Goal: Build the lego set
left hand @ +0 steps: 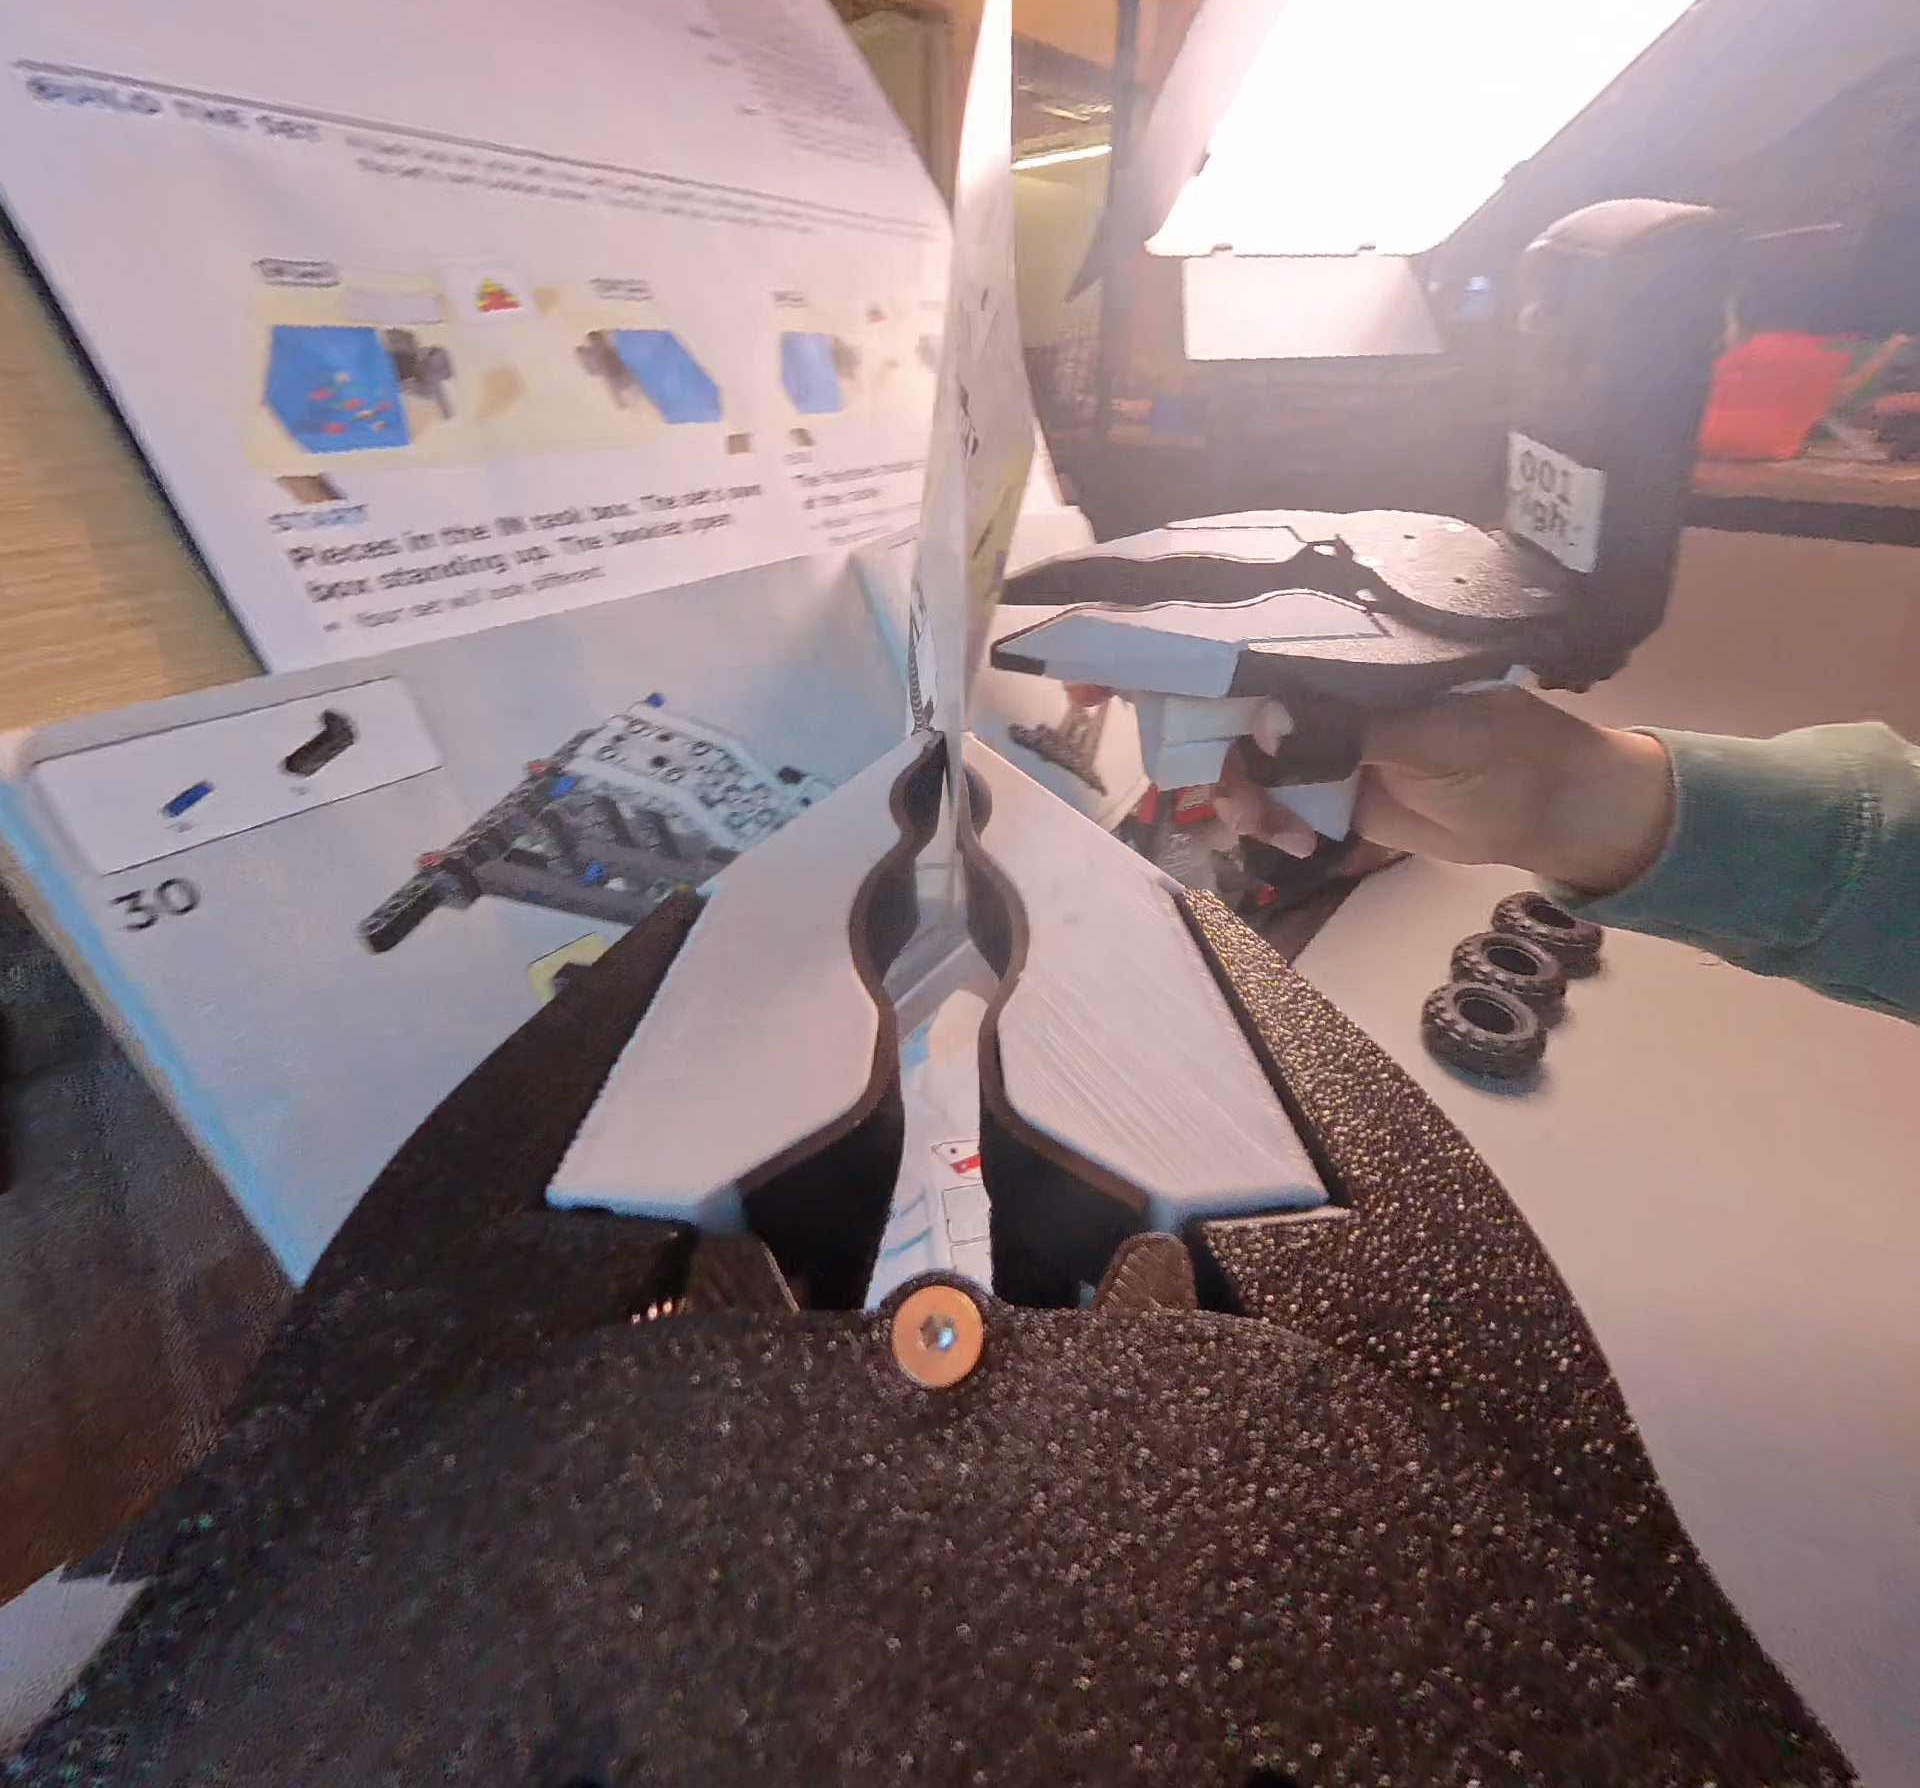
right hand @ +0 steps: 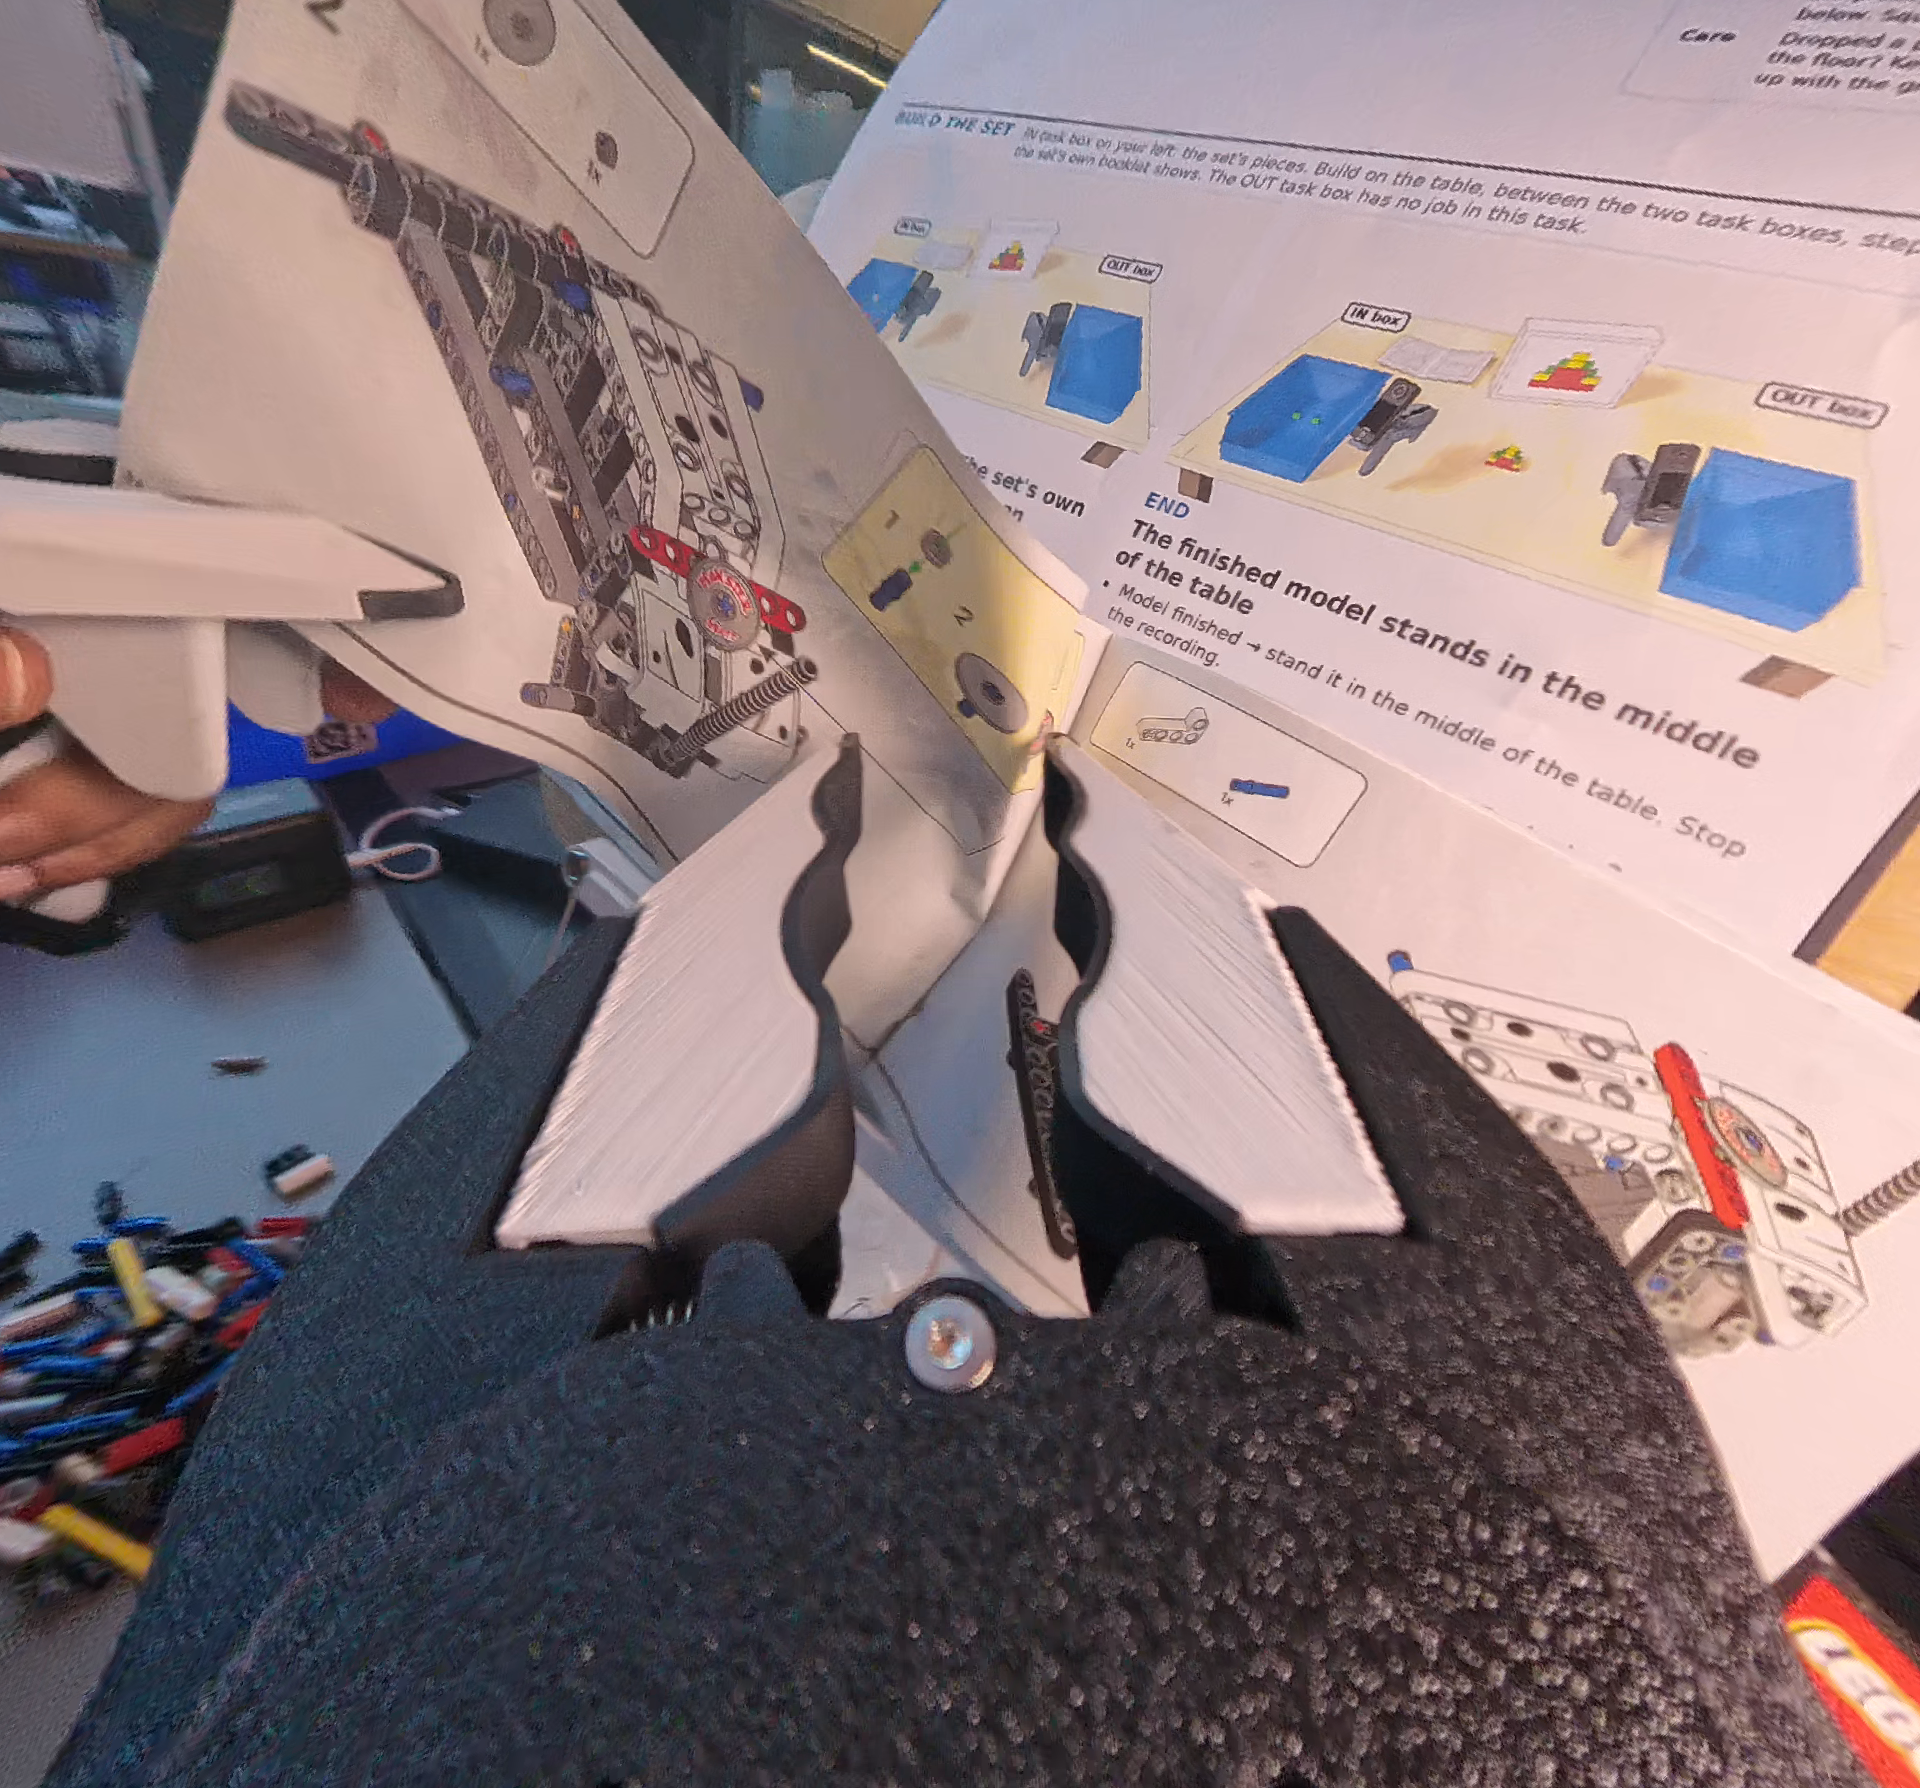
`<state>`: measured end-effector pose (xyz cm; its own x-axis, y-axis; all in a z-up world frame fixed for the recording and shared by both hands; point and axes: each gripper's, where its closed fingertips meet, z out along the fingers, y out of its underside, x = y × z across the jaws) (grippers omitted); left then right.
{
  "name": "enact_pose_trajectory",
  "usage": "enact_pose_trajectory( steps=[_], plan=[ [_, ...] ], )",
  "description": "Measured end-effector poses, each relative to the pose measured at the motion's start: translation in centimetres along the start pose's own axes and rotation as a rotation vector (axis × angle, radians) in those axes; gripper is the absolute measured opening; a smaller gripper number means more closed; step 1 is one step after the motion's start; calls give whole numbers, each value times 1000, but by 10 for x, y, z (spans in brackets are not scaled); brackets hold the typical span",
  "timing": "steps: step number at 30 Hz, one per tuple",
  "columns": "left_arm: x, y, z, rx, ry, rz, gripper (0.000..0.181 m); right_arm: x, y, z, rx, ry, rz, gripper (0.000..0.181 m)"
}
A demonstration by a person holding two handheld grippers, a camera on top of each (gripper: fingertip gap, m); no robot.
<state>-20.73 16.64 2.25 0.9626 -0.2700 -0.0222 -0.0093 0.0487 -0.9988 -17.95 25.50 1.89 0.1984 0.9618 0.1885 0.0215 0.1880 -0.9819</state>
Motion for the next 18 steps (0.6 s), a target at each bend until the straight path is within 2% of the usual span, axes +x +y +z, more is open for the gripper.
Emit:
enact_pose_trajectory(
  steps=[4, 6, 10, 11, 13, 15, 17, 18],
  plan=[
    [53, -5, 10, 12, 81, 89, 0, -28, -14, -40, 16, -143, 193, 79],
    [70, 0, 21, -11, 78, 126, 0, -46, -22, -69, 36, -244, 302, 93],
    [103, 24, 54, -78, 73, 264, 0, -51, -29, -108, 41, -265, 432, 99],
    [114, 31, 63, -95, 88, 283, 1, -47, -27, -112, 25, -236, 449, 97],
    [130, 49, 80, -157, 114, 324, 9, -28, -20, -118, -8, -143, 488, 78],
    [145, 64, 89, -207, 172, 337, 26, -4, -6, -123, -56, -47, 476, 48],
    [153, 67, 89, -219, 230, 298, 42, 23, 10, -129, -89, 55, 408, 5],
    [151, 63, 86, -199, 236, 287, 43, 35, 15, -131, -96, 86, 385, 0]
  ],
)
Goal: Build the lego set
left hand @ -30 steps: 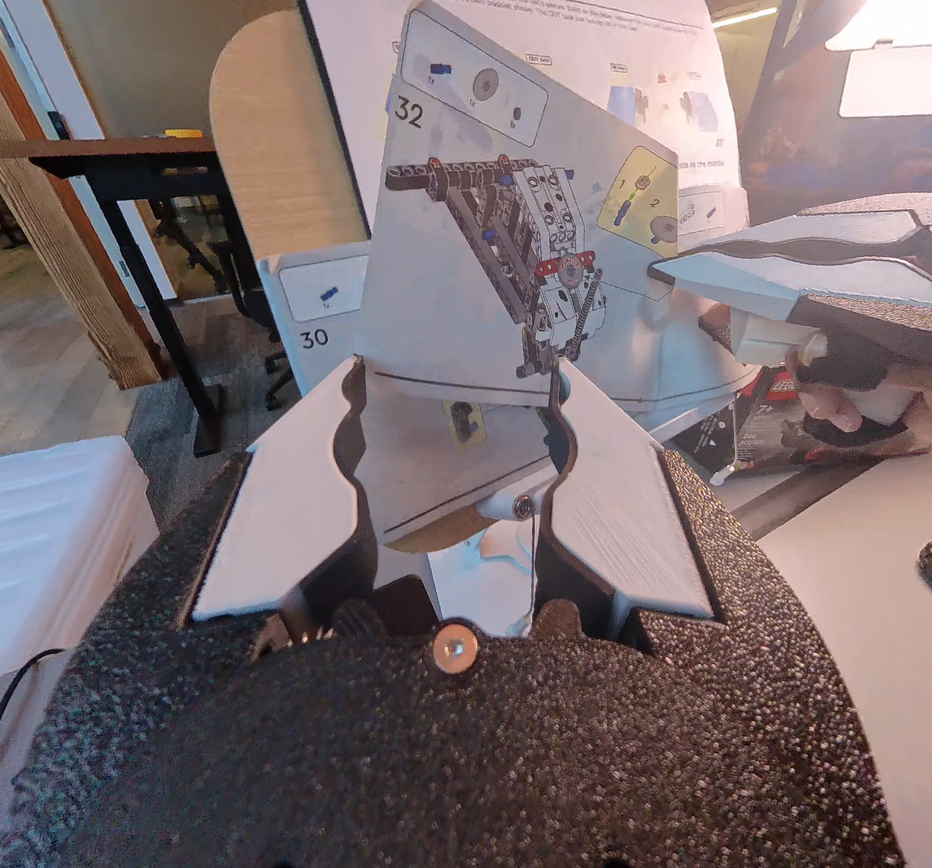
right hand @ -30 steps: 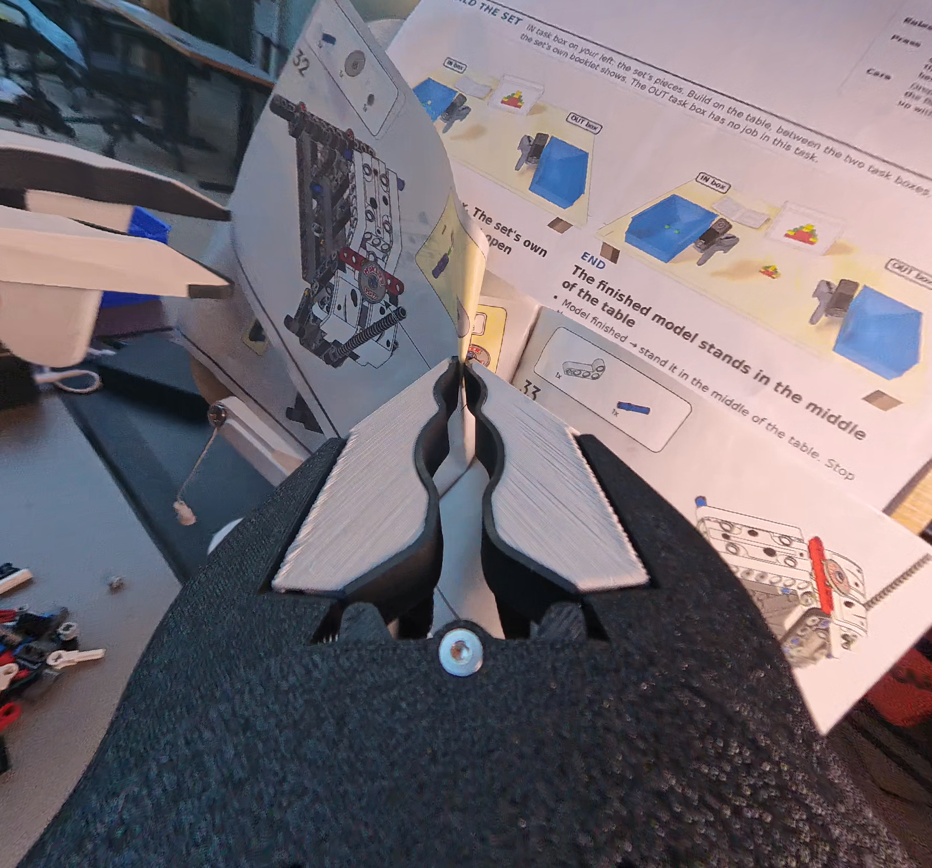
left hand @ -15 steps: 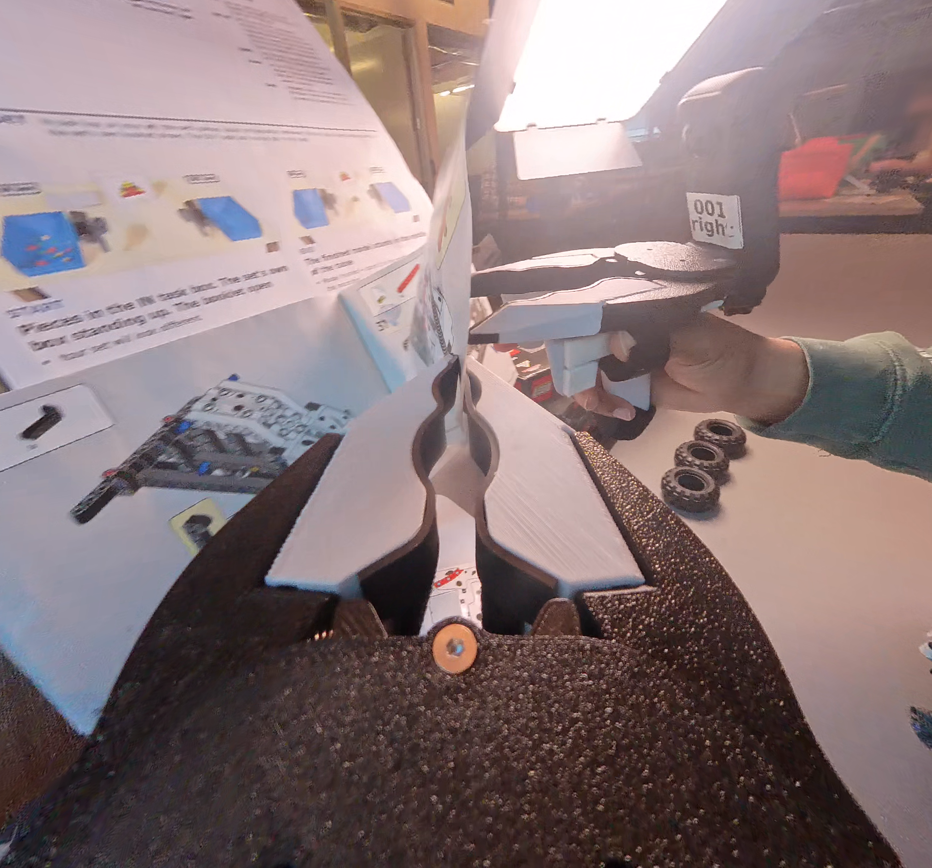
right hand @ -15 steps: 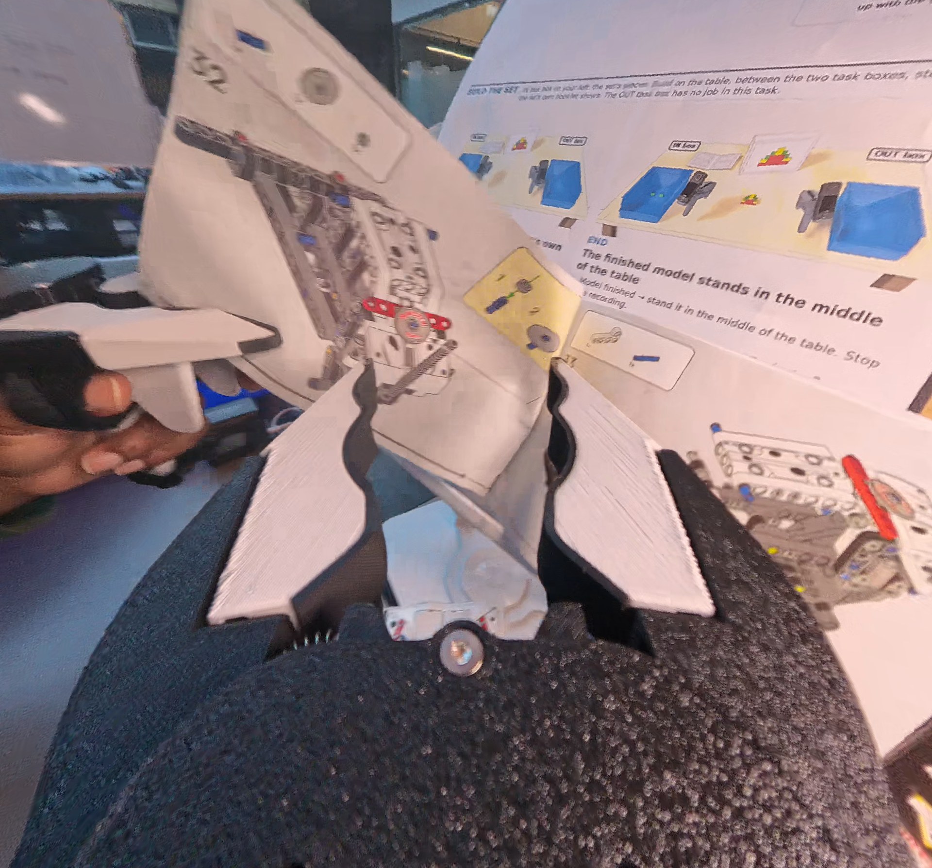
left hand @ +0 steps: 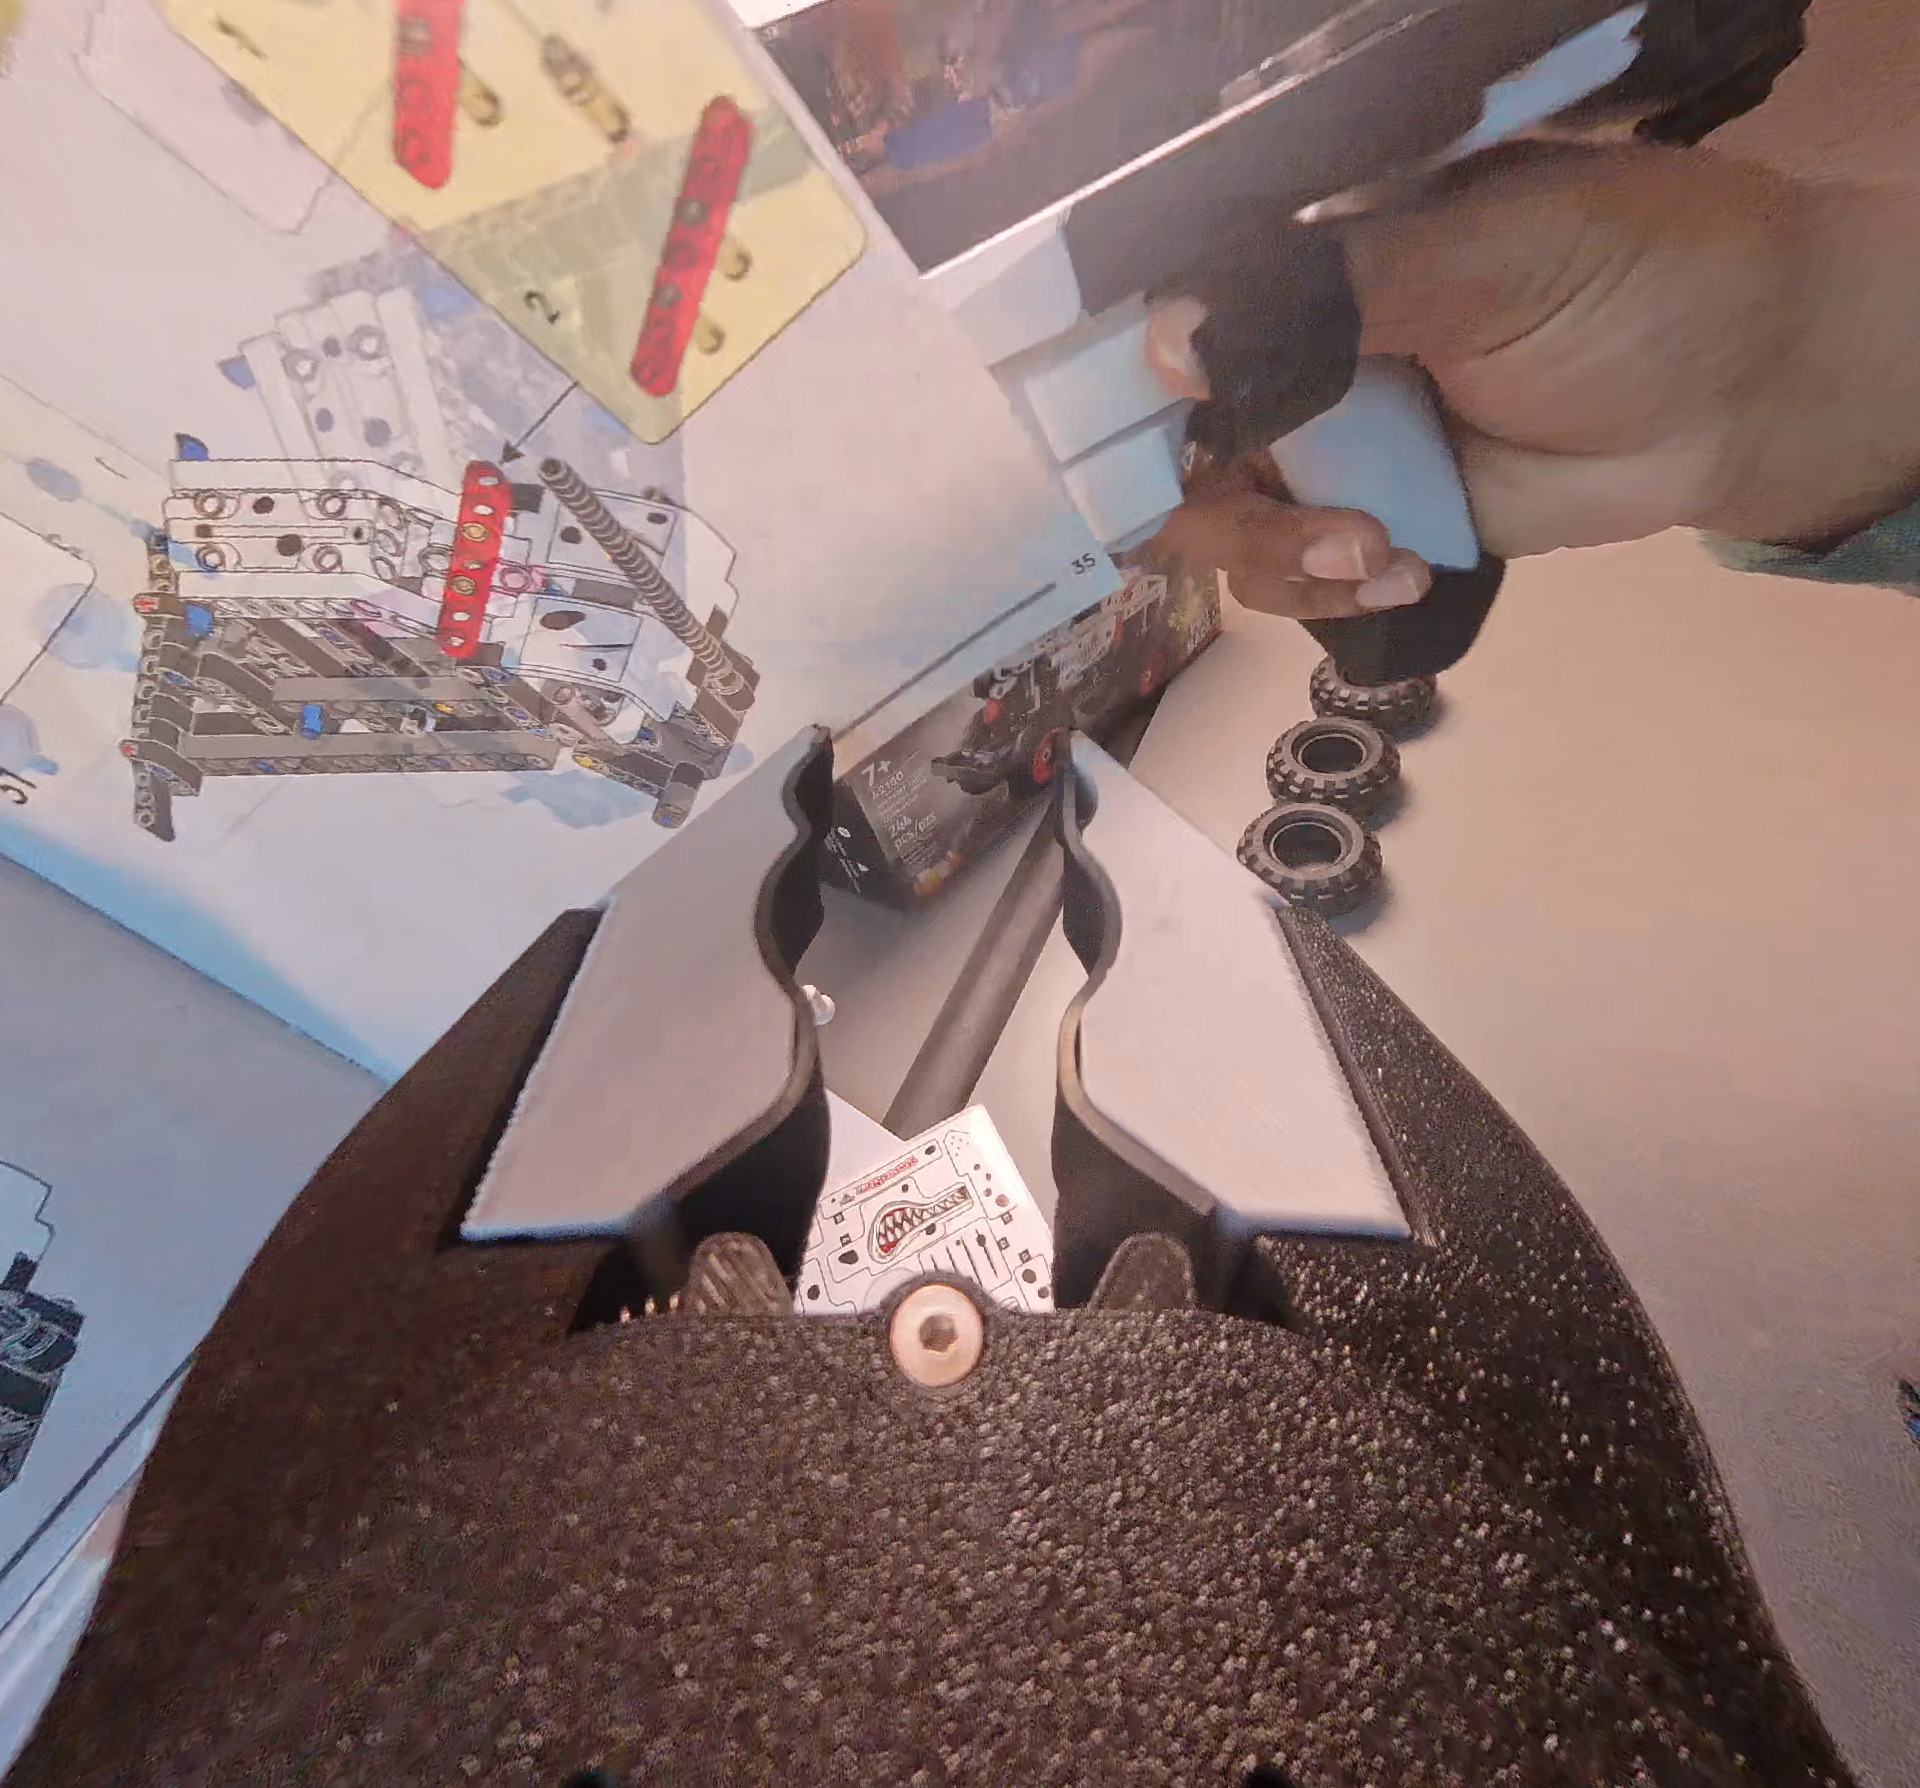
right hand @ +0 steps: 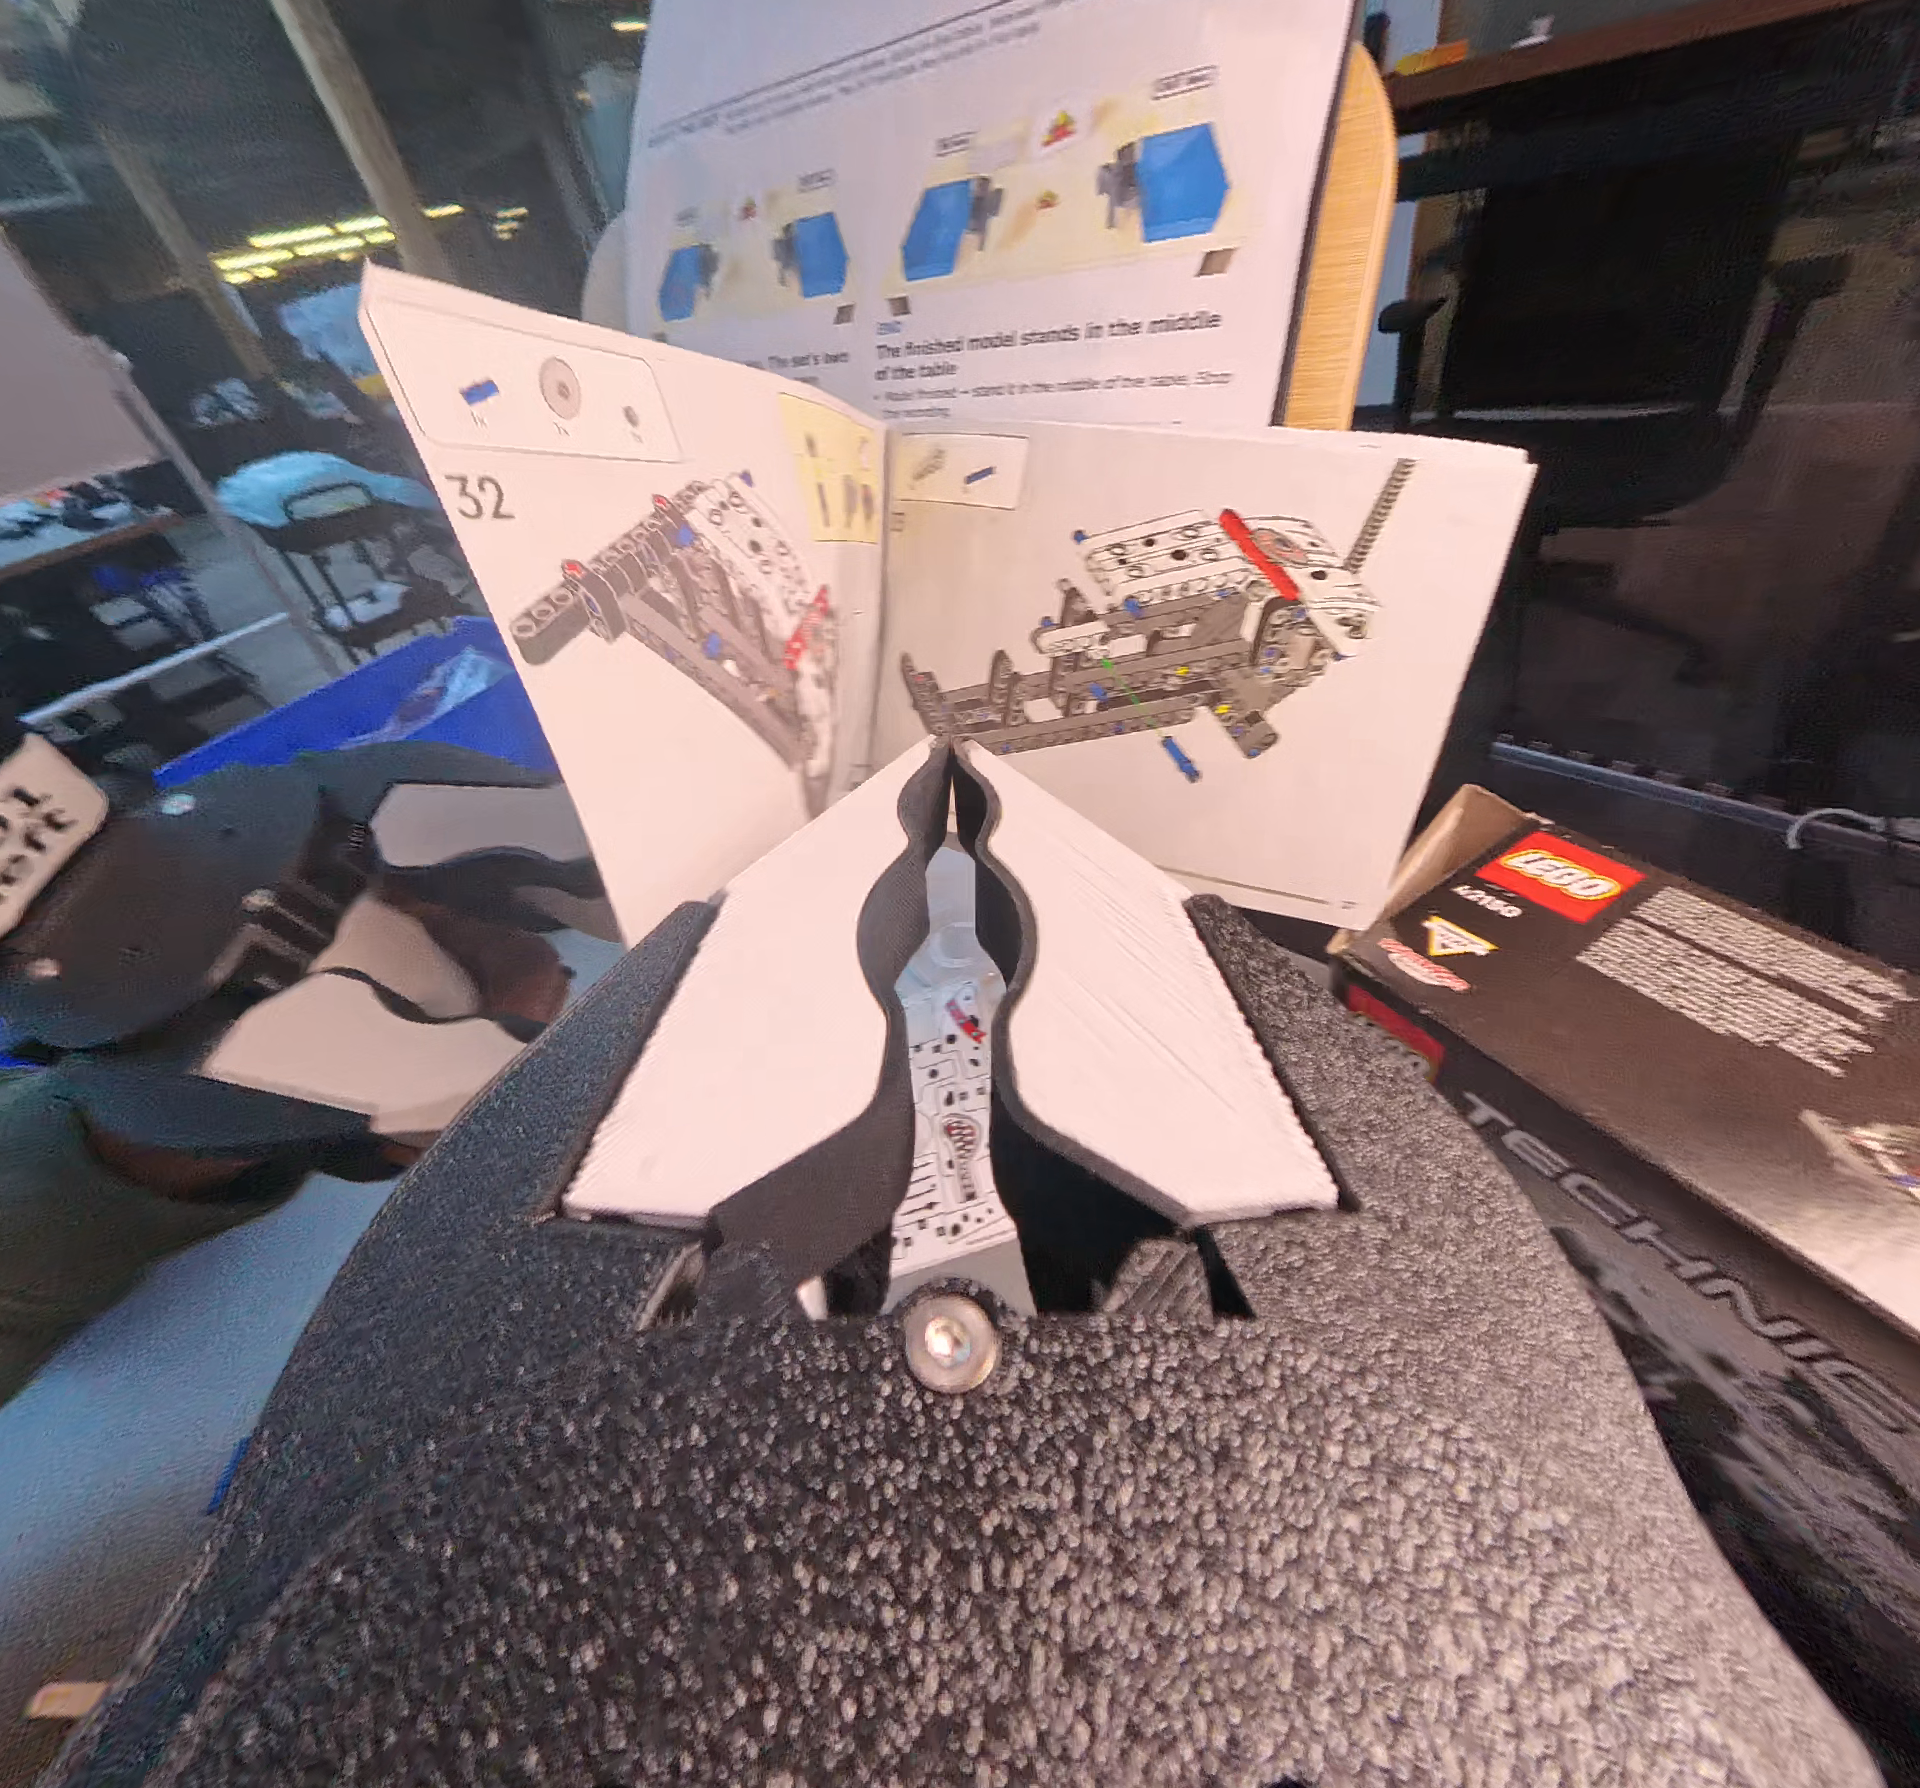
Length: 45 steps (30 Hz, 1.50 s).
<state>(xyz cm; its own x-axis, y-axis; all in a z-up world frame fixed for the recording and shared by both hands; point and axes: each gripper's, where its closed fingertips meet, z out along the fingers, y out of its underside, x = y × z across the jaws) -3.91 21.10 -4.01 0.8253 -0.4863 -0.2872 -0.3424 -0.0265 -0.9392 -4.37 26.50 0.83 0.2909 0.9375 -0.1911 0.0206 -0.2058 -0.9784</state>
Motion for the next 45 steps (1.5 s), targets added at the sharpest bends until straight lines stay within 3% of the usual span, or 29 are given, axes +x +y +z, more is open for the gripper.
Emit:
enact_pose_trajectory(
  steps=[3, 6, 9, 13, 15, 16, 18, 19, 25, 28, 29, 32, 35, 41, 45],
  plan=[
    [-22, -1, -15, 27, -22, -97, 42, 23, -2, 3, 18, 10, -4, 1],
    [-61, 7, -29, 1, -142, -180, 32, 19, -8, 2, 46, -88, 65, 36],
    [-78, 12, -35, -23, -177, -209, 30, -3, -10, -5, 79, -285, 192, 72],
    [-81, 19, -23, -65, -195, -182, 27, -34, -1, -18, 80, -514, 272, 94],
    [-76, 20, -12, -85, -176, -160, 28, -44, 11, -11, 29, -505, 213, 89],
    [-72, 21, -5, -101, -155, -152, 29, -39, 17, -2, 9, -432, 156, 70],
    [-71, 25, 3, -132, -144, -146, 33, -10, 20, 11, -8, -224, 81, 3],
    [-73, 25, 3, -131, -154, -148, 33, 8, 15, 13, 12, -134, 73, 0],
    [-125, 41, -22, -180, -367, -195, 29, 91, 31, 38, -97, 146, 32, 1],
    [-152, 60, -34, -267, -479, -149, 12, 107, 41, 56, -150, 238, -41, 22],
    [-160, 62, -39, -274, -519, -116, 0, 108, 42, 60, -155, 258, -65, 22],
    [-167, 67, -48, -287, -539, -82, 0, 107, 34, 63, -133, 316, -148, 21],
    [-177, 69, -63, -295, -612, -49, 0, 103, 31, 63, -136, 317, -155, 42],
    [-186, 78, -94, -300, -680, -64, 0, 101, 28, 55, -124, 337, -195, 43],
    [-184, 82, -99, -277, -669, -93, 0, 42, 7, 45, 26, 197, -290, 34]
  ],
)
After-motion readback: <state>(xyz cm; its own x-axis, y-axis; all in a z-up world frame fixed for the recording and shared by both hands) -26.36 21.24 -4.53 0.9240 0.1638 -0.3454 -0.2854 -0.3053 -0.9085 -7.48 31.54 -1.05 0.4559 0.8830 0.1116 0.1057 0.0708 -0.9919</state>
